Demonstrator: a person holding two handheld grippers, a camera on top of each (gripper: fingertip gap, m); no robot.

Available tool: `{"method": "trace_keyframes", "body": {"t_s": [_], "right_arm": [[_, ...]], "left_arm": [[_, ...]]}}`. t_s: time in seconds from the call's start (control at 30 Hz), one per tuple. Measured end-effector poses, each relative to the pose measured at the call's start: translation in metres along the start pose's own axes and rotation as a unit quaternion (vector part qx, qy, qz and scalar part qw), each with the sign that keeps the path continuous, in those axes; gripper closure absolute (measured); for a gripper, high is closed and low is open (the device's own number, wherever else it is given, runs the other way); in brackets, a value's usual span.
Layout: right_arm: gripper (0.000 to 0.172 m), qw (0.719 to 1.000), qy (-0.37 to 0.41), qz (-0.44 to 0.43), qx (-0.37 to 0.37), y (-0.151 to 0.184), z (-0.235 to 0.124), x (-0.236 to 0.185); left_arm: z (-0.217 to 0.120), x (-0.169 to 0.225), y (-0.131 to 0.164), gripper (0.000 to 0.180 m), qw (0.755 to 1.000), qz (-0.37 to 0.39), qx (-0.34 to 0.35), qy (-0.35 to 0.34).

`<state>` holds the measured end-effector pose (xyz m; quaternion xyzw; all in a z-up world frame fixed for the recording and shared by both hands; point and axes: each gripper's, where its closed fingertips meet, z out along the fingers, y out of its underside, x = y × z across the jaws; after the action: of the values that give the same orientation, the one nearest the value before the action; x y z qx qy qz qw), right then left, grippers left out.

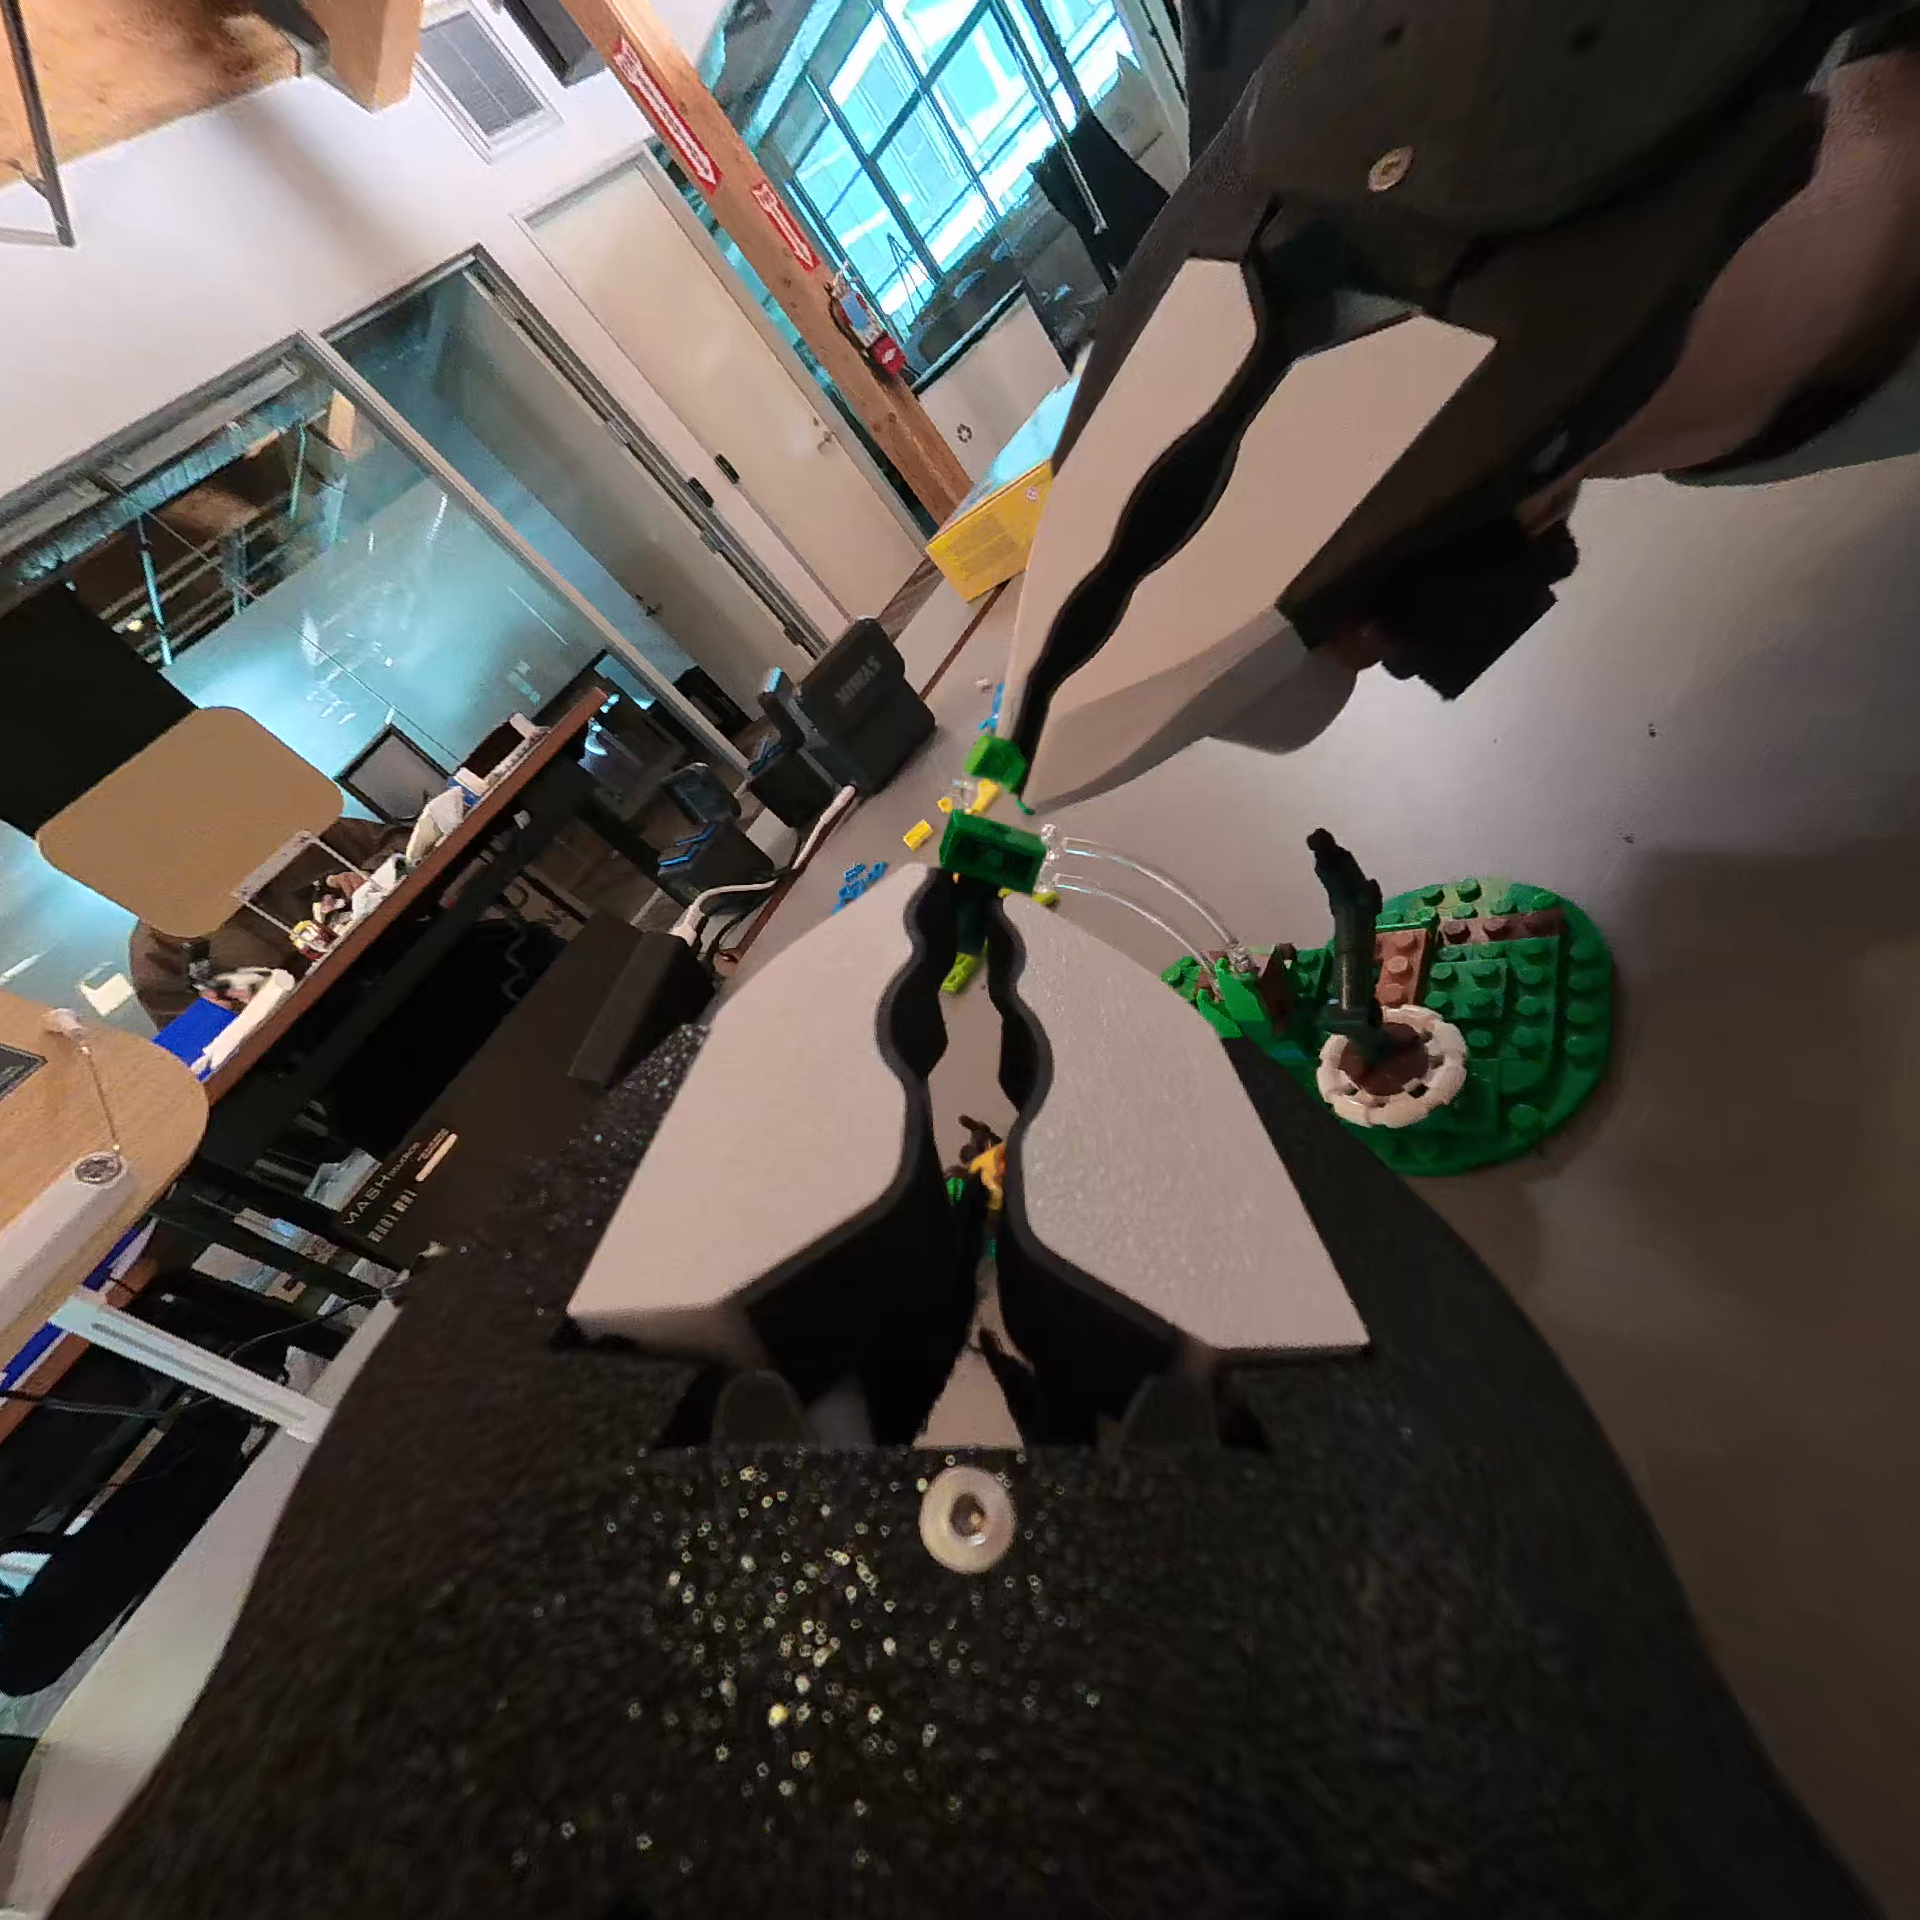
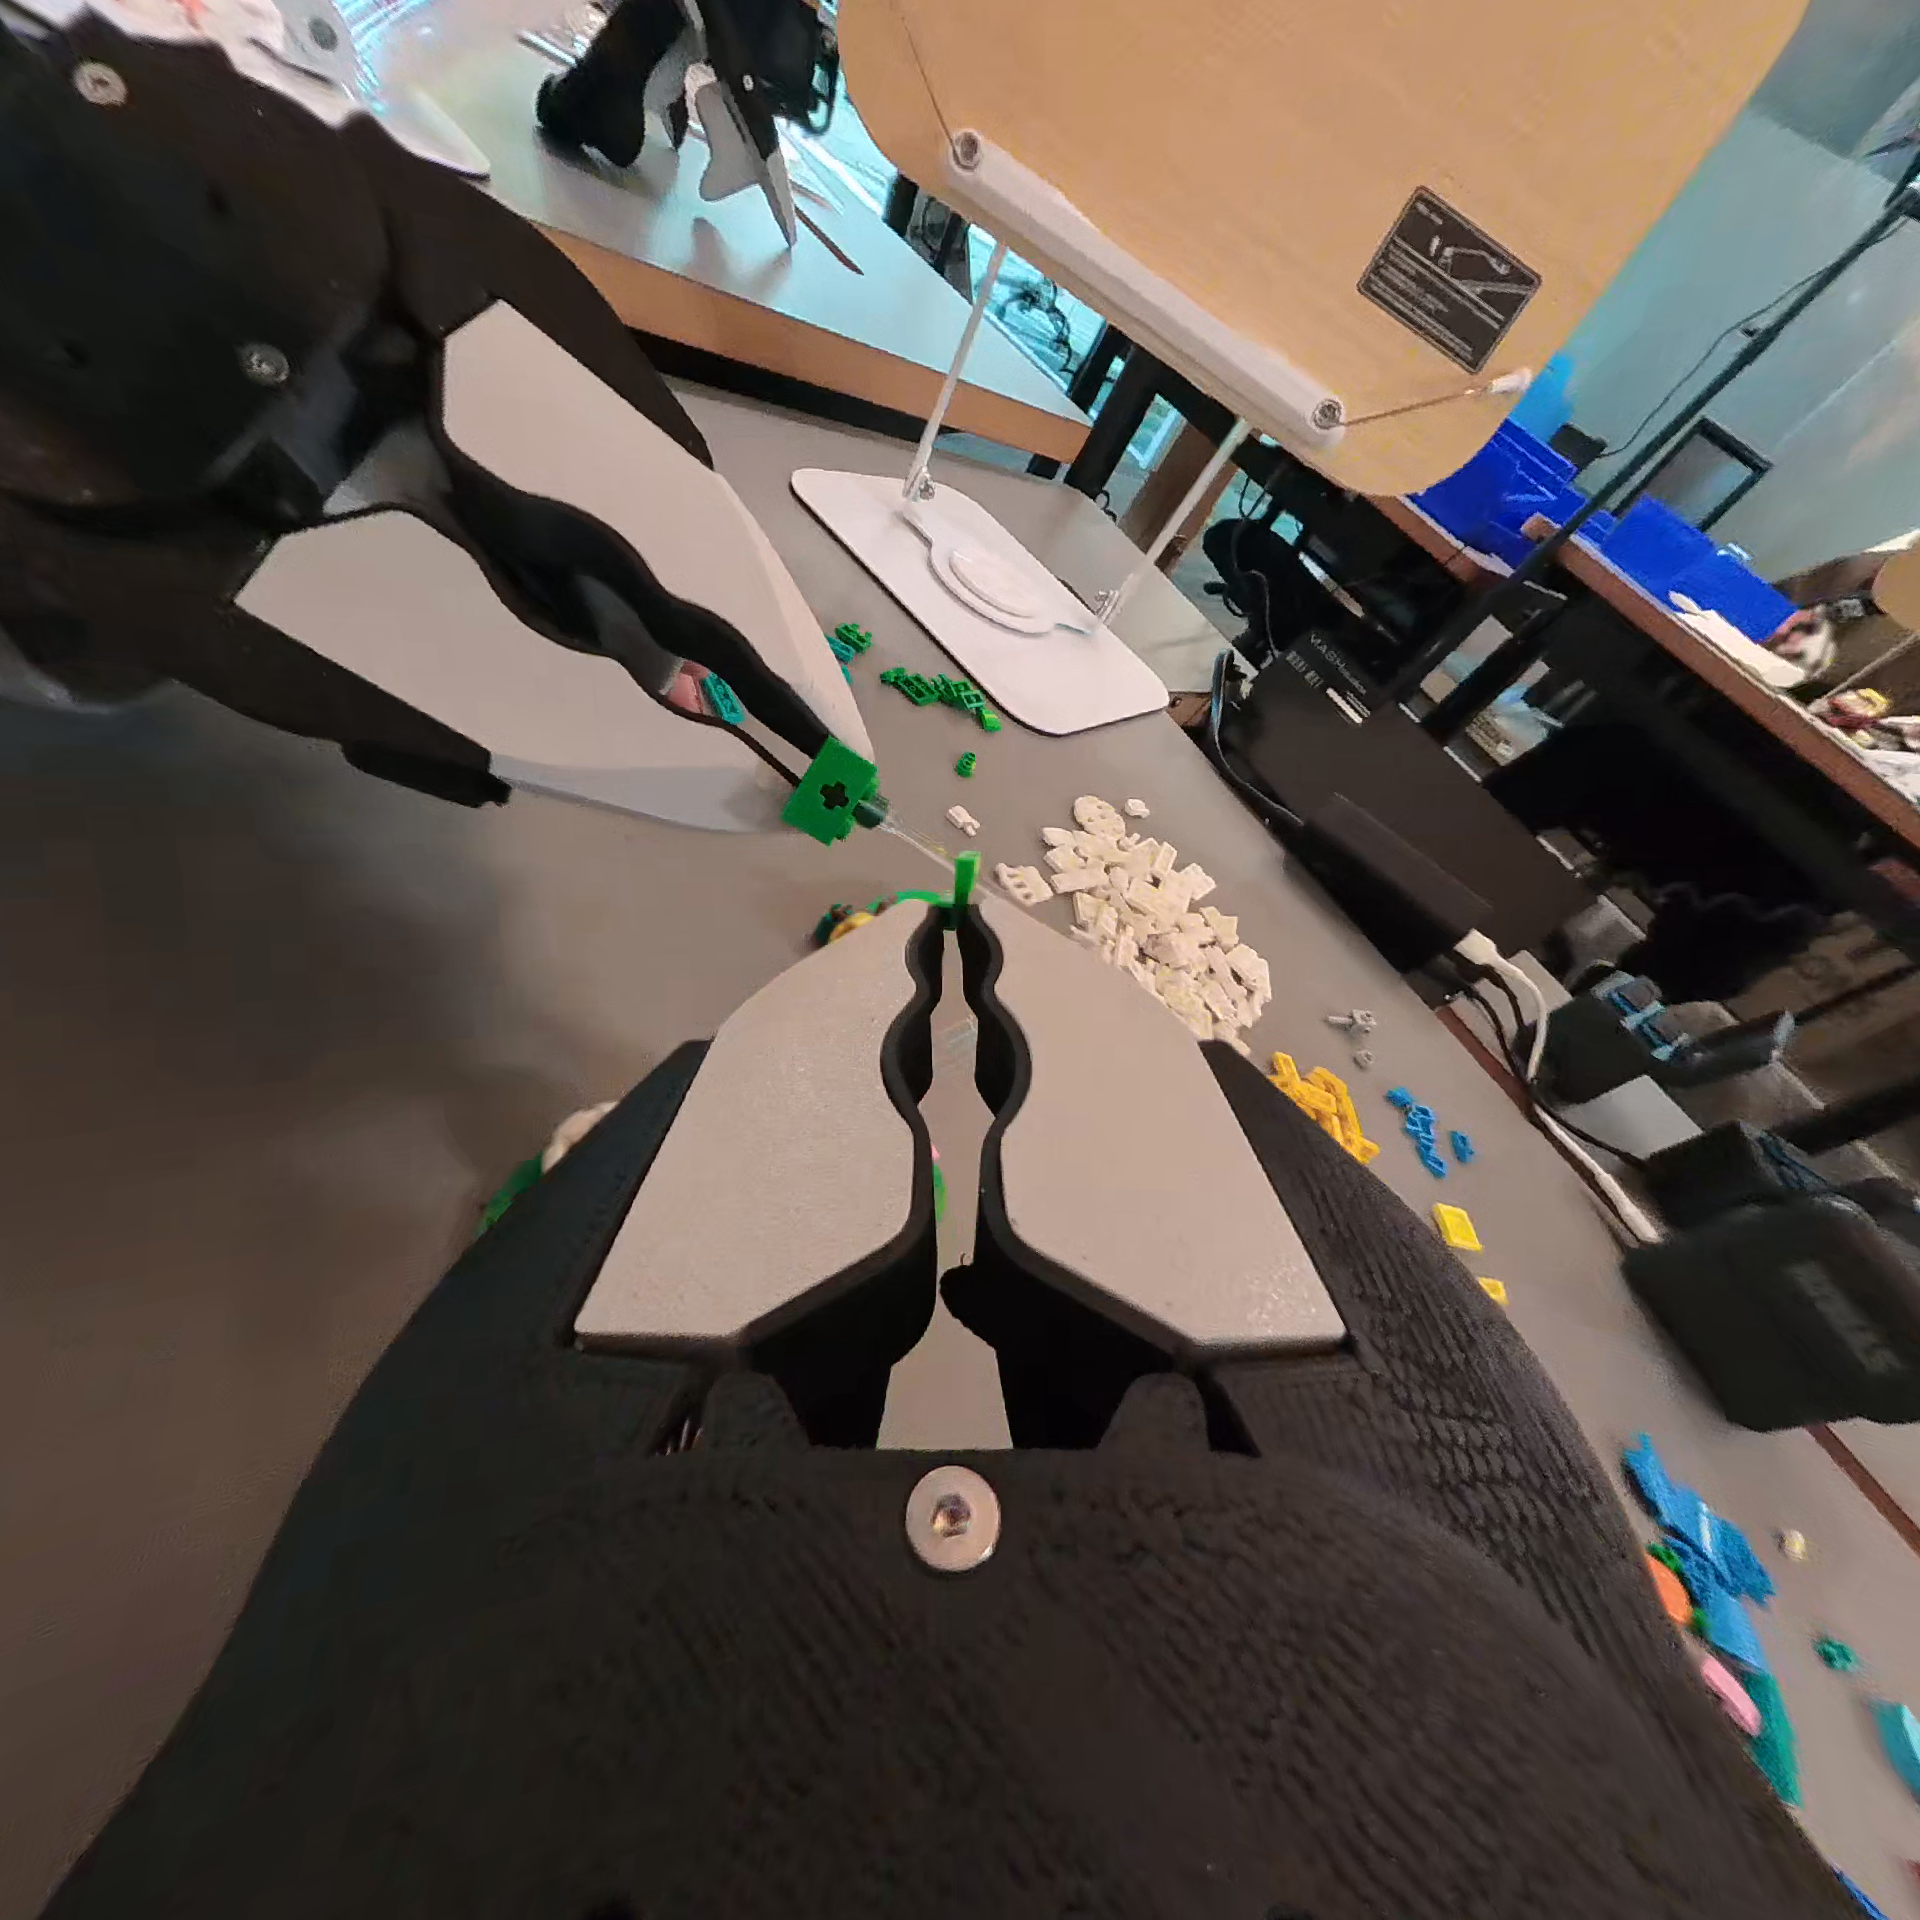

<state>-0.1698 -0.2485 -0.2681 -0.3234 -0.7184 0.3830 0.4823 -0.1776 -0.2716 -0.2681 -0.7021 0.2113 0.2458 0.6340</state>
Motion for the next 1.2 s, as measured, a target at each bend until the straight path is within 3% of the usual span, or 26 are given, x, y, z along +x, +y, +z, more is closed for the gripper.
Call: {"method": "trace_keyframes", "body": {"t_s": [0.1,0.2,0.3,0.47,0.63,0.77,0.9,1.07,1.2], "right_arm": [[0.169,0.999,0.019,-0.024,-0.019,0.009,0.0,0.007],[0.169,0.998,0.026,-0.027,-0.043,0.021,0.003,0.016],[0.169,0.998,0.006,0.002,-0.06,0.034,0.014,0.024],[0.169,0.995,-0.068,-0.045,-0.059,0.028,0.048,0.034],[0.168,0.968,-0.223,-0.101,-0.057,0.002,0.119,0.023],[0.168,0.941,-0.292,-0.143,-0.093,-0.003,0.183,0.012],[0.168,0.918,-0.328,-0.17,-0.143,0.01,0.229,0.0],[0.168,0.903,-0.329,-0.218,-0.172,0.022,0.254,-0.01],[0.15,0.901,-0.329,-0.222,-0.176,0.023,0.256,-0.015]], "left_arm": [[0.003,-0.006,0.011,0.173,1.0,-0.014,-0.02,-0.017],[-0.002,-0.032,0.02,0.173,0.994,0.003,-0.036,-0.099],[-0.013,-0.062,0.028,0.173,0.985,-0.056,-0.019,-0.163],[-0.057,-0.131,0.048,0.173,0.937,-0.179,0.031,-0.299],[-0.107,-0.181,0.073,0.174,0.889,-0.224,0.05,-0.397],[-0.117,-0.19,0.085,0.173,0.876,-0.249,0.061,-0.408],[-0.115,-0.19,0.086,0.173,0.883,-0.232,0.055,-0.405],[-0.11,-0.188,0.083,0.173,0.887,-0.234,0.063,-0.392],[-0.105,-0.184,0.081,0.173,0.893,-0.239,0.066,-0.375]]}}
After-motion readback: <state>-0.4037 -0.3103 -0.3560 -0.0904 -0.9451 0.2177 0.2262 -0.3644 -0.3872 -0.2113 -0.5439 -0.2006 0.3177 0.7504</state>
